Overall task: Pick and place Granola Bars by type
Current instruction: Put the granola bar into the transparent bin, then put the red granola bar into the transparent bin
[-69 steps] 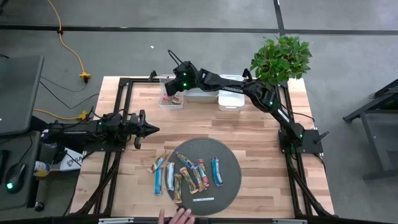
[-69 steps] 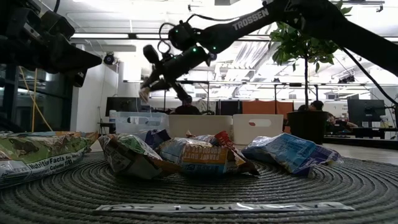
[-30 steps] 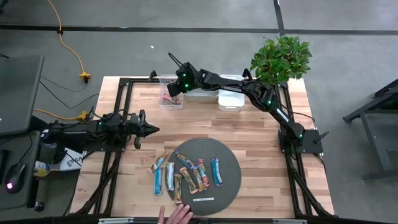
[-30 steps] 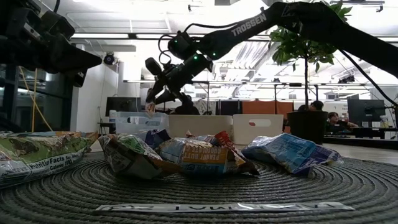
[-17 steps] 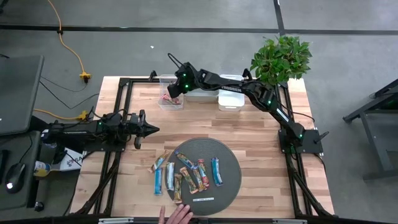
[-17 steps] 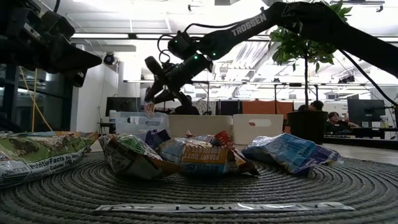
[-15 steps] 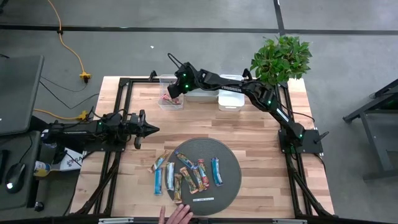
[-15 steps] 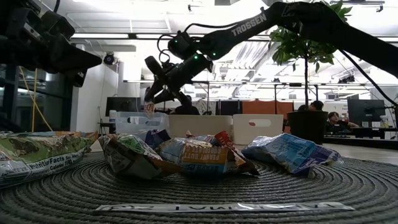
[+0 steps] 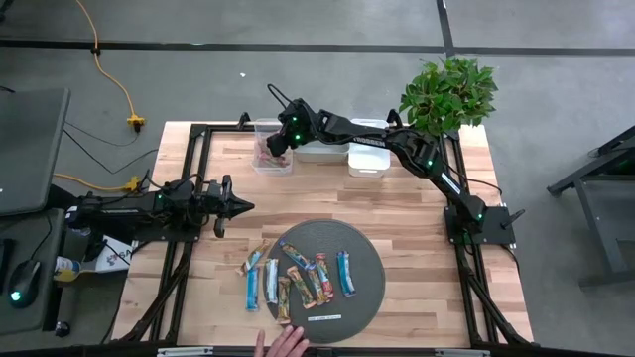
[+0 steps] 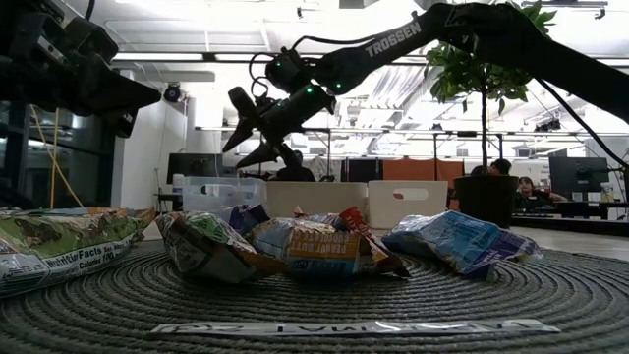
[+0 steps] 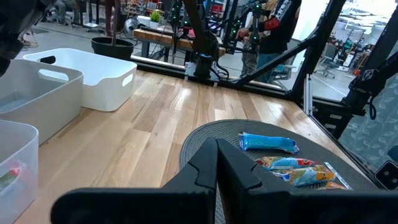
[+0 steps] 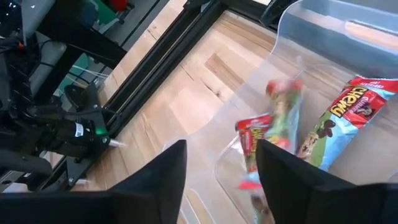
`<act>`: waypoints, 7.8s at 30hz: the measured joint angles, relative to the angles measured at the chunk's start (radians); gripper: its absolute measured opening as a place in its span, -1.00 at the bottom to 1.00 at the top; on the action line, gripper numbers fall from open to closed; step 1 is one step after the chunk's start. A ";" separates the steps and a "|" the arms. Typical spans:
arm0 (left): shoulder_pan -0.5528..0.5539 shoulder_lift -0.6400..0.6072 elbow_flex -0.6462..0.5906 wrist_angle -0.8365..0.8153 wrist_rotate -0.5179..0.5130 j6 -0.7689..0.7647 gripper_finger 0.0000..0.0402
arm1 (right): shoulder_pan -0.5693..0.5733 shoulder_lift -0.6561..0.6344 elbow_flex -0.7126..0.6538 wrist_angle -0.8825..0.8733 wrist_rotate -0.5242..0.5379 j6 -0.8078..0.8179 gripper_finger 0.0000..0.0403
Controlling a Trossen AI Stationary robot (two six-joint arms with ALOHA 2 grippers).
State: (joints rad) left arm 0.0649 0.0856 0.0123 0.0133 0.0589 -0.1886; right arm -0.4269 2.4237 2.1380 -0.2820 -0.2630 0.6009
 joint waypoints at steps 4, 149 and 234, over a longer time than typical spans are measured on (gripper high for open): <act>0.000 0.000 0.000 0.000 0.000 0.000 -1.00 | 0.000 -0.001 0.000 0.029 0.001 -0.001 -0.04; 0.000 0.000 0.000 0.000 0.000 0.000 -1.00 | 0.765 -0.337 -0.615 -0.318 0.321 0.939 -0.03; 0.000 0.000 0.000 0.000 0.000 0.000 -1.00 | 0.428 -0.777 -0.613 0.086 0.414 0.202 -0.70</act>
State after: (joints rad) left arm 0.0647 0.0856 0.0124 0.0135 0.0589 -0.1886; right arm 0.0010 1.6469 1.5246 -0.1957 0.1511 0.8029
